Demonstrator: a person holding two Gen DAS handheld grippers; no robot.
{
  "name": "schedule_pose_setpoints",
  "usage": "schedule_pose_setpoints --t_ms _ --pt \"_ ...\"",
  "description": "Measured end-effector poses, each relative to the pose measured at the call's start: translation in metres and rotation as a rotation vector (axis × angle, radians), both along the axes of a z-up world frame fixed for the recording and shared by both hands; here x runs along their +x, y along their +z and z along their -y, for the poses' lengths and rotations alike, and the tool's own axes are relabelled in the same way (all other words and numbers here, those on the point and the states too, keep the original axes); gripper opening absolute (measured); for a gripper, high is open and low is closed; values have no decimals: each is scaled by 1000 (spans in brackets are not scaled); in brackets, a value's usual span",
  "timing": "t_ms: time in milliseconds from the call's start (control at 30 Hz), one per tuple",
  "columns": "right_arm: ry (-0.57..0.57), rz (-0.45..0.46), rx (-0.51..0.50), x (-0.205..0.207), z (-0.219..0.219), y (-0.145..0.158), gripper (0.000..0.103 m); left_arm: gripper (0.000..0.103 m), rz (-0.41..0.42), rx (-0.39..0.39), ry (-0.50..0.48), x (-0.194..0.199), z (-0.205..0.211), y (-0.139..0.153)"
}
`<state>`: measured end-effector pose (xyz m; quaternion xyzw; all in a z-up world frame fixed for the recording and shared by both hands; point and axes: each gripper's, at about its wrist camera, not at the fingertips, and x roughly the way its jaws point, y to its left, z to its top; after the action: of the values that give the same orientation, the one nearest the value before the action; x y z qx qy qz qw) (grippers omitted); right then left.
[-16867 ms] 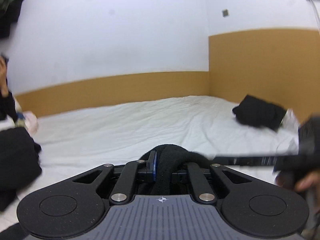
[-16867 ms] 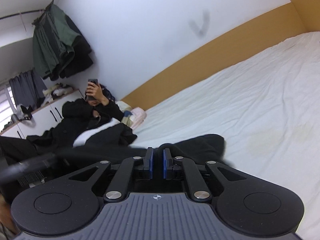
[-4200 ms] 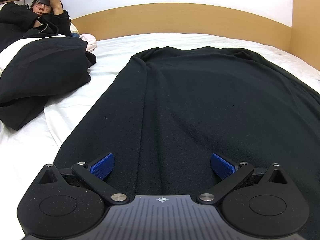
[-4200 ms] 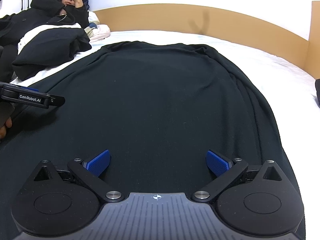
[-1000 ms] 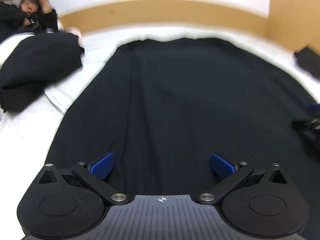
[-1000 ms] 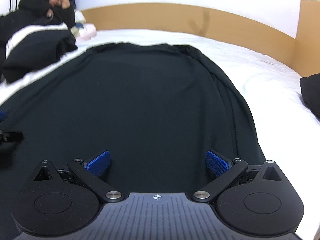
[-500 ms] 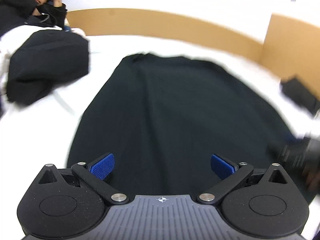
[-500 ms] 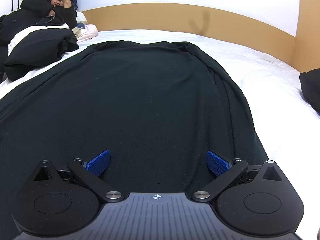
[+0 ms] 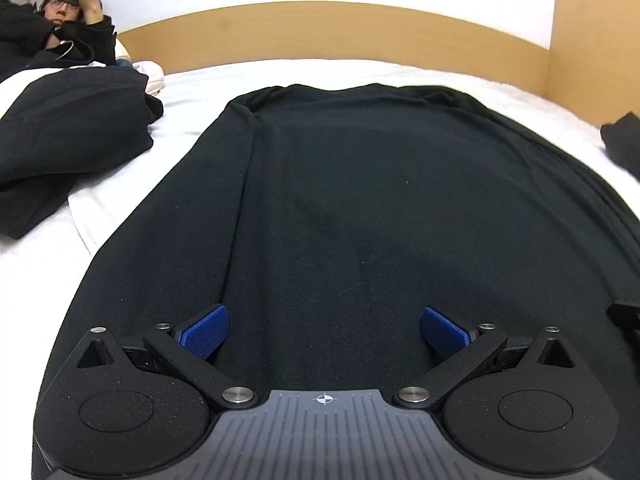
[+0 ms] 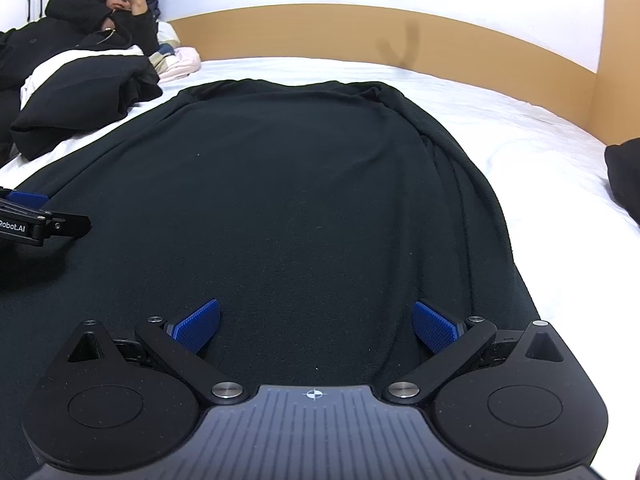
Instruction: Fold clothes
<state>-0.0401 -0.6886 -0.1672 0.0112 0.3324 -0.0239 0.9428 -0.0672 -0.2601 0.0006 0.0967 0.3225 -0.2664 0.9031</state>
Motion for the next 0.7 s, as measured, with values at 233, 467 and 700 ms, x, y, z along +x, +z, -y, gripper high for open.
schedule_pose_setpoints --t_ms 233,467,700 --pt "6 1 1 -3 1 2 103 103 3 2 3 -2 4 0" --pt "-19 -39 0 -2 -6 6 103 103 6 0 8 -5 4 0" --pt "10 -111 -5 -24 -9 14 103 103 6 -4 11 -9 1 1"
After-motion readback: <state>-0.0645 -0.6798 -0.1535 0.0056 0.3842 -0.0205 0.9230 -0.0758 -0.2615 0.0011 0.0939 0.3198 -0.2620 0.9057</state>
